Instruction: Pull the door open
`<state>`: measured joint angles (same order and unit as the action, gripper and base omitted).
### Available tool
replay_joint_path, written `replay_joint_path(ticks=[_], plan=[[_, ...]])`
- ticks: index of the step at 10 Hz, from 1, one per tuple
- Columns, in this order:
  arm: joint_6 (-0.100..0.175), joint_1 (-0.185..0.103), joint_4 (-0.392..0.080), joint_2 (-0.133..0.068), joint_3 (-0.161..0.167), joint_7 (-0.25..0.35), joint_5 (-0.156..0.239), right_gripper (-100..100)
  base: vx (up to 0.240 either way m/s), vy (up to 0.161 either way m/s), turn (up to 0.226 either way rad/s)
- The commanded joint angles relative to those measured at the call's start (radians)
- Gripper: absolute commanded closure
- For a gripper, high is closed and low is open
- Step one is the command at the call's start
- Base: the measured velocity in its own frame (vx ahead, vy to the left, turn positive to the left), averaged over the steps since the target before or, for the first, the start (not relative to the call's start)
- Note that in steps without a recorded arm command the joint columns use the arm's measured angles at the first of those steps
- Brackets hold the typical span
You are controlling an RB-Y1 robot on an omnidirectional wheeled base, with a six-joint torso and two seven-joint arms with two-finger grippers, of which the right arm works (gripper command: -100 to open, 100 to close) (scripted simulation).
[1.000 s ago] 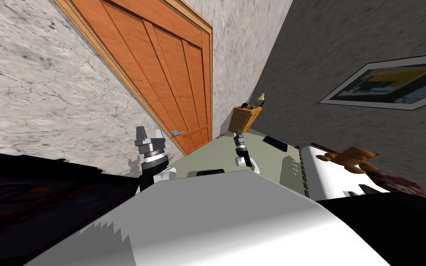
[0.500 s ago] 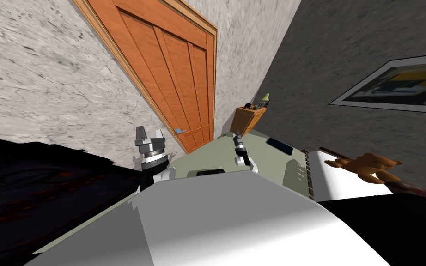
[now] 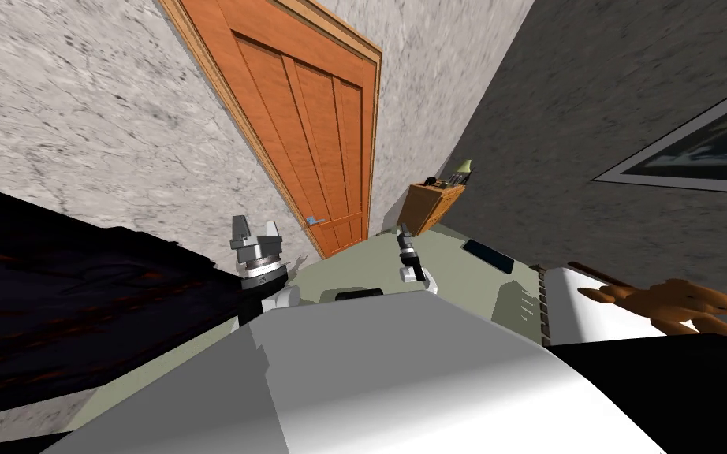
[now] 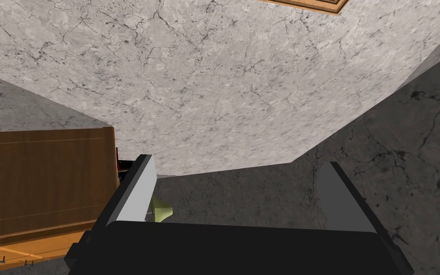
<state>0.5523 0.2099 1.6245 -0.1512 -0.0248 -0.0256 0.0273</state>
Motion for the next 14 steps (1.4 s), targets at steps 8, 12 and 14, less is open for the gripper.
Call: replay_joint_path(ticks=[8, 12, 14], plan=[[0.045, -0.066, -0.168, -0.005, -0.008, -0.003, 0.011, -100, -0.027, 0.014, 0.132], [0.061, -0.092, -0.234, -0.006, -0.011, -0.004, 0.015, -100, -0.020, 0.030, 0.114], [0.073, -0.111, -0.281, -0.005, -0.014, -0.005, 0.018, -100, -0.003, 0.046, 0.193]])
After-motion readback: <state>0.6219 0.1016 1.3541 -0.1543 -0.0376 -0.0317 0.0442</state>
